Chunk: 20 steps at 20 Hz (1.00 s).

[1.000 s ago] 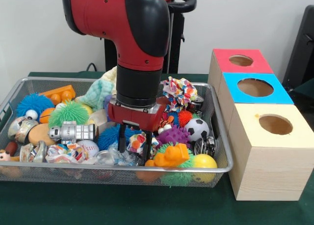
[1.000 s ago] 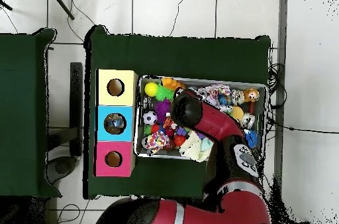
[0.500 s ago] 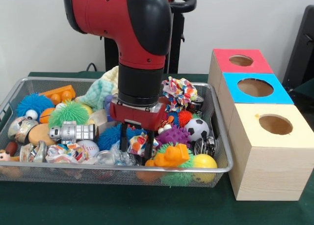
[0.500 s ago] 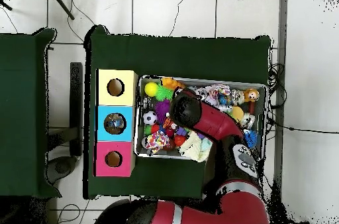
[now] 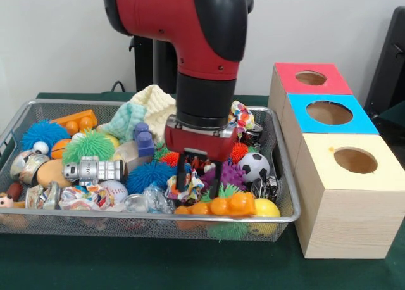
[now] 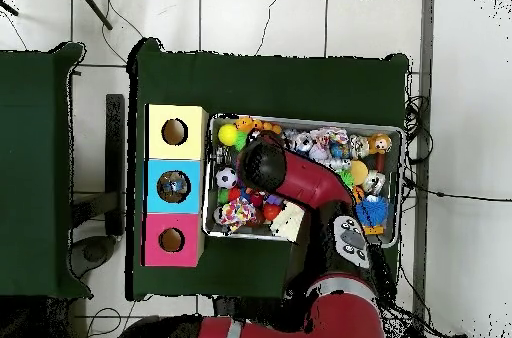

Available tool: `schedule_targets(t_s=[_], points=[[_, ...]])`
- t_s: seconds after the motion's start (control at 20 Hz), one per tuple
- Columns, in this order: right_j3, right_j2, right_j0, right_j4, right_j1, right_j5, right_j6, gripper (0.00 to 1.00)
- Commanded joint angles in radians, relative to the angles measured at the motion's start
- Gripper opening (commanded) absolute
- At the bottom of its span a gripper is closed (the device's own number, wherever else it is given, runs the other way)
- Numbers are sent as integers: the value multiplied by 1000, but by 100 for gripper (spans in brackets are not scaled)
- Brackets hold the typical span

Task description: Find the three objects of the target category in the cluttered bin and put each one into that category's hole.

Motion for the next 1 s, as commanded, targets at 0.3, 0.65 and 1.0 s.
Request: schedule_targets(t_s=[0.3, 0.65, 1.0], points=[[34, 45, -35, 16, -42, 98, 163, 100], [-30, 36, -72, 13, -81, 185, 126, 100], [-11, 64, -100, 9, -85, 166, 136, 100]])
